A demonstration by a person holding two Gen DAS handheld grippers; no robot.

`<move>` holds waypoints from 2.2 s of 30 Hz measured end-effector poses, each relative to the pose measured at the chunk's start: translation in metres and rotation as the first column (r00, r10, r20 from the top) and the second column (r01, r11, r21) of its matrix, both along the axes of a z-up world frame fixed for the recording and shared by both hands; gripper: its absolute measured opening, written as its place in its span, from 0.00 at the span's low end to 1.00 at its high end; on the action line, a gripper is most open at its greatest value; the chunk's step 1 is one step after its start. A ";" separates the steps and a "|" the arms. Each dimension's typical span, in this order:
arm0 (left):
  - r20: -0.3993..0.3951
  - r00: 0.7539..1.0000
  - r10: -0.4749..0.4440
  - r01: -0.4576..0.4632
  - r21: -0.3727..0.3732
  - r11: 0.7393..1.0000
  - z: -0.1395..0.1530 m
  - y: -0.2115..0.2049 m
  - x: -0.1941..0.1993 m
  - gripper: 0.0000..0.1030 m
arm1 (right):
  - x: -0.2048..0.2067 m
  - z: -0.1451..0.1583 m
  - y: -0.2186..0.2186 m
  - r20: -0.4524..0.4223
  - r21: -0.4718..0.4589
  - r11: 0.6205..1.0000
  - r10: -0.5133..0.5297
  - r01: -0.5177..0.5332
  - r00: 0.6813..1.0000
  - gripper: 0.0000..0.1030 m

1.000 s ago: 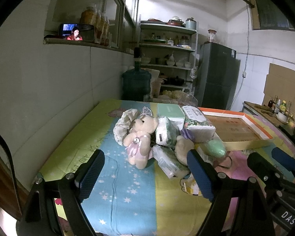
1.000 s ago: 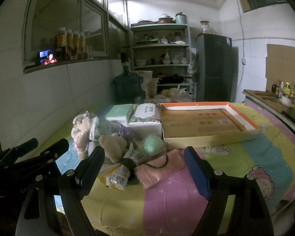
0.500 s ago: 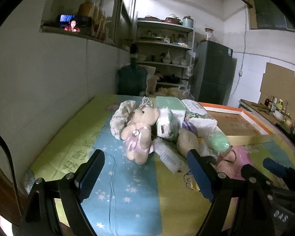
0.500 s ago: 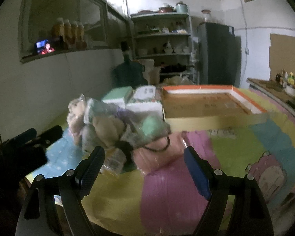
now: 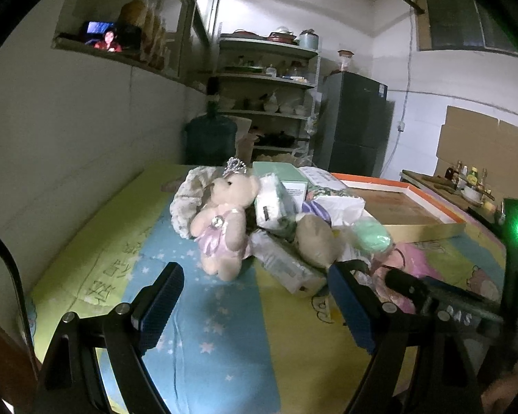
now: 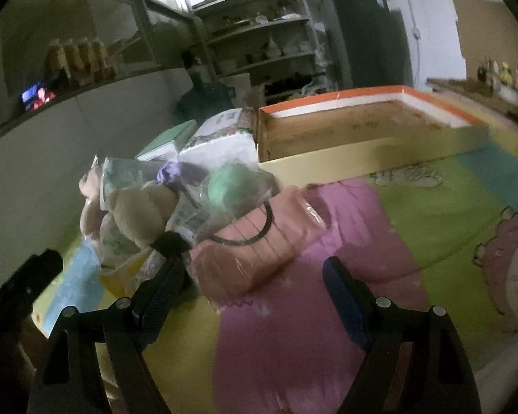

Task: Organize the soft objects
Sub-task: 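Grasp the yellow-white snack packet with the left gripper while the right grasps the pink bar, then carry the snack packet and pink bar over the orange-rimmed tray with both grippers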

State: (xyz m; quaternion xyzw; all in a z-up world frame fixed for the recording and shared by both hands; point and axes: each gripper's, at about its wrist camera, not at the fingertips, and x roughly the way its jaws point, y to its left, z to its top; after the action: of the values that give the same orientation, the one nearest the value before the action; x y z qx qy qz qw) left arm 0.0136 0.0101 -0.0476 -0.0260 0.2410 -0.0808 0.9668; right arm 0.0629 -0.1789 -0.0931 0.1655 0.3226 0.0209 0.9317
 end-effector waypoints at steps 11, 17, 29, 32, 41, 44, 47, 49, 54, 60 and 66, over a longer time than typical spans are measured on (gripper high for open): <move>0.000 1.000 -0.015 0.015 0.018 1.000 -0.002 -0.002 0.004 0.84 | 0.023 0.001 0.007 -0.020 0.011 0.995 -0.096 0.097 0.995 0.82; 0.011 0.994 -0.107 0.107 0.016 0.994 -0.001 -0.019 0.005 0.84 | 0.020 -0.001 0.004 -0.039 -0.058 0.997 -0.062 0.060 0.997 0.56; -0.086 0.959 -0.270 0.278 0.100 0.956 -0.019 -0.079 0.039 0.78 | -0.015 0.005 -0.029 -0.002 -0.073 0.994 -0.081 0.081 0.997 0.50; -0.158 0.952 -0.263 0.275 0.054 0.960 -0.034 -0.076 0.049 0.65 | -0.021 0.008 -0.034 0.011 -0.081 0.993 -0.084 0.084 0.996 0.50; -0.131 0.962 -0.240 0.249 0.058 0.967 -0.034 -0.073 0.039 0.43 | -0.026 0.011 -0.031 0.033 -0.075 0.995 -0.058 0.061 0.998 0.50; -0.136 0.963 -0.232 0.238 0.029 0.971 -0.033 -0.064 0.031 0.43 | -0.028 0.014 -0.028 0.043 -0.075 0.996 -0.047 0.050 0.998 0.50; -0.136 0.967 -0.216 0.221 0.023 0.975 -0.032 -0.060 0.026 0.43 | -0.030 0.016 -0.025 0.051 -0.078 0.996 -0.037 0.041 0.998 0.50; -0.130 0.970 -0.207 0.212 0.022 0.977 -0.030 -0.056 0.021 0.43 | -0.030 0.018 -0.023 0.056 -0.078 0.996 -0.031 0.035 0.998 0.50; -0.086 0.976 -0.198 0.201 0.023 0.979 -0.019 -0.049 0.008 0.43 | -0.033 0.022 -0.019 0.067 -0.082 0.996 -0.018 0.023 0.998 0.50; -0.037 0.979 -0.200 0.201 0.004 0.980 0.001 -0.043 -0.002 0.43 | -0.036 0.030 -0.014 0.086 -0.087 0.996 -0.006 0.014 0.996 0.50; -0.007 0.979 -0.205 0.205 -0.006 0.979 0.019 -0.048 0.001 0.43 | -0.037 0.038 -0.013 0.105 -0.092 0.996 0.002 0.008 0.994 0.50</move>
State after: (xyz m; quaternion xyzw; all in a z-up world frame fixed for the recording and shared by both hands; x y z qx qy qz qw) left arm 0.0150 -0.0376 -0.0282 -0.0037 0.2460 -0.1806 0.9523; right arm 0.0259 -0.1924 -0.0551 0.1217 0.2734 0.0132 0.9541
